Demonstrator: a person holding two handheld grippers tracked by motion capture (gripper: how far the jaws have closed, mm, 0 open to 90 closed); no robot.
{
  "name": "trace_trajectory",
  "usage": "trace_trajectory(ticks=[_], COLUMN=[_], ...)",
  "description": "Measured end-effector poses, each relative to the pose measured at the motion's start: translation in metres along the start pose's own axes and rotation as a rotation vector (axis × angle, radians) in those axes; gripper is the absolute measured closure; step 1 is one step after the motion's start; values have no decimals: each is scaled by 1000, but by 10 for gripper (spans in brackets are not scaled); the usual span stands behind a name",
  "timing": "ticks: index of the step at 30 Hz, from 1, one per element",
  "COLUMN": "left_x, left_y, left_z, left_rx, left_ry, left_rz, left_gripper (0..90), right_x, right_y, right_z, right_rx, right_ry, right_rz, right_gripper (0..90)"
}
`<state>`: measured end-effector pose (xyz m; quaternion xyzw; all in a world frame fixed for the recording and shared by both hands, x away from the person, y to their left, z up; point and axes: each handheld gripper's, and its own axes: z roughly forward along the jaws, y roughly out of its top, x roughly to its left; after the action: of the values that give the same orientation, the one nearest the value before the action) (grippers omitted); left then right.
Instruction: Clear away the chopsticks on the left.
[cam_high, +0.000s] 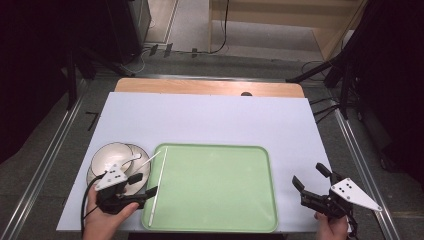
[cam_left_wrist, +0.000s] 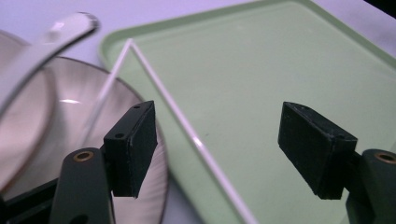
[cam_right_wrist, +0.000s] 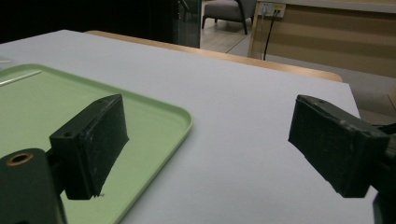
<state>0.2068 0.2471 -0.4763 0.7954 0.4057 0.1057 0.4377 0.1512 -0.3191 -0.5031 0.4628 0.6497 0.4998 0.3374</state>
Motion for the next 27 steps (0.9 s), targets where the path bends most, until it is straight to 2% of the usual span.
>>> trace_trajectory(ticks=[6,8,14,16,17,20,23,27], left_x=[24,30,42,46,48,51,50,48], left_y=[-9,-11,-16,-18,-19,-23,-24,-24], left_z=[-28,-35,-49,-52,-52,-46,-37,-24], left_rx=[-13,-15,25,34,45,112,140,189], left_ry=[53,57,95,103,103,146,149,180], left_rz=[-8,-13,20,10,7,19,22,40], left_gripper=[337,397,478,507,520,555,622,676], right_x=[0,1,1,1,1,1,1,1], right_y=[0,1,0,0,0,0,0,0], right_z=[0,0,1,1,1,1,1,2], right_rx=[1,0,5,7,6,6,6,7], right_ry=[0,2,1,1,2,2,3,7], right_rz=[-1,0,1,1,2,2,3,-2], right_gripper=[115,115,115,115,115,115,115,115])
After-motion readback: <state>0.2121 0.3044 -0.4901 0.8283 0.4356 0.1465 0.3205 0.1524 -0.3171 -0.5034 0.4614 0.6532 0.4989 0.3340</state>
